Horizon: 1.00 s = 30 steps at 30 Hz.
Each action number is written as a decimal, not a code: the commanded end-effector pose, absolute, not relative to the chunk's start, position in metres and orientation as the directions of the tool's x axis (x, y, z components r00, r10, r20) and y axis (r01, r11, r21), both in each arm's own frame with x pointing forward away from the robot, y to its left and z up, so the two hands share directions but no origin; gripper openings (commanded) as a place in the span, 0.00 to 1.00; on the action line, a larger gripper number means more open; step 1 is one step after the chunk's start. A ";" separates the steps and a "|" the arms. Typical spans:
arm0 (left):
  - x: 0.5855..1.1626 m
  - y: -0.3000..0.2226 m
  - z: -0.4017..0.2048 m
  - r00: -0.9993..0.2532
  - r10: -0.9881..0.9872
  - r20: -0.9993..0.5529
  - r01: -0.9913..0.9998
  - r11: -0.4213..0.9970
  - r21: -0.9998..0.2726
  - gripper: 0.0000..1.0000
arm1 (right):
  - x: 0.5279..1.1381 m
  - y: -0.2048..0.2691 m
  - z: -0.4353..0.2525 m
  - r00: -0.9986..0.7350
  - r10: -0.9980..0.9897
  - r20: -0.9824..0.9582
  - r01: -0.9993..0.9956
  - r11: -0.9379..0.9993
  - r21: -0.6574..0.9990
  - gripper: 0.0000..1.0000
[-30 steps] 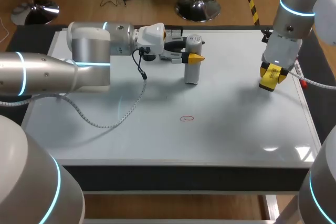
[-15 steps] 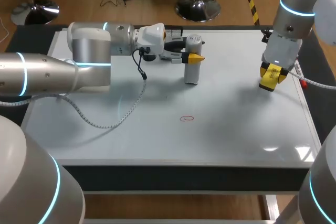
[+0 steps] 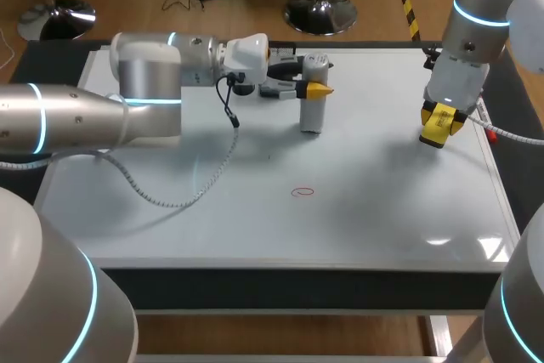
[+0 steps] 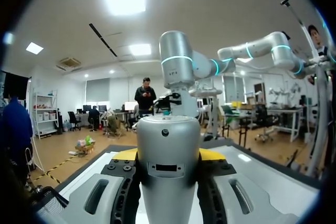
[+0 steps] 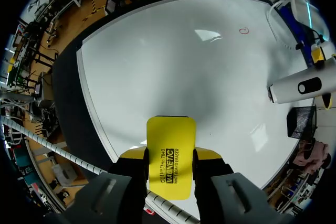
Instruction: Pick up the inspection probe, press it on each red-marked spot on the whiteboard one by one, put down the probe, pick up the eraser, and wipe off all the red marks.
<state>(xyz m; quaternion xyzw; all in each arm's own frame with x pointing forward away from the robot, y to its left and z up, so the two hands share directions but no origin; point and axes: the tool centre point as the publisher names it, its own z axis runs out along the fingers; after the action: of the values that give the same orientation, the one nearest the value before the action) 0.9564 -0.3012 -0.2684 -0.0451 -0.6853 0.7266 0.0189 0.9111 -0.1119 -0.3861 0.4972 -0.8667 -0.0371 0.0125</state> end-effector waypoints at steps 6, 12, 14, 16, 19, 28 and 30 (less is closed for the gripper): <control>0.961 -0.299 -0.233 -0.995 0.085 -0.054 0.049 -0.051 -0.997 0.00 | 0.912 -0.112 -0.386 -0.503 -0.864 -0.012 -0.862 0.501 0.076 0.00; 0.970 -0.300 -0.209 -0.991 0.117 -0.063 0.058 -0.048 -0.997 0.00 | 0.912 -0.112 -0.386 -0.503 -0.864 -0.012 -0.862 0.501 0.076 0.00; 0.975 -0.300 -0.199 -0.989 0.125 -0.079 0.073 -0.047 -0.996 0.00 | 0.912 -0.112 -0.386 -0.503 -0.864 -0.012 -0.862 0.501 0.076 0.00; 0.981 -0.300 -0.187 -0.988 0.127 -0.086 0.079 -0.057 -0.995 0.00 | 0.912 -0.112 -0.386 -0.503 -0.864 -0.012 -0.862 0.501 0.076 0.00; 0.992 -0.302 -0.171 -0.986 0.124 -0.113 0.107 -0.055 -0.993 0.00 | 0.912 -0.112 -0.386 -0.503 -0.864 -0.012 -0.862 0.501 0.076 0.00; 1.023 -0.309 -0.132 -0.982 0.136 -0.131 0.123 -0.068 -0.990 0.00 | 0.912 -0.112 -0.386 -0.503 -0.864 -0.012 -0.862 0.501 0.076 0.00; 1.030 -0.311 -0.124 -0.984 0.130 -0.124 0.116 -0.068 -0.991 0.00 | 0.912 -0.112 -0.386 -0.503 -0.864 -0.012 -0.862 0.501 0.076 0.00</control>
<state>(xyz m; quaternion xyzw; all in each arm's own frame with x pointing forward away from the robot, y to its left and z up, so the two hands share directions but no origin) 1.0165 -0.3070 -0.1322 -0.0837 -0.6783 0.7299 -0.0072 0.9111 -0.1118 -0.3861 0.4973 -0.8667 -0.0371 0.0125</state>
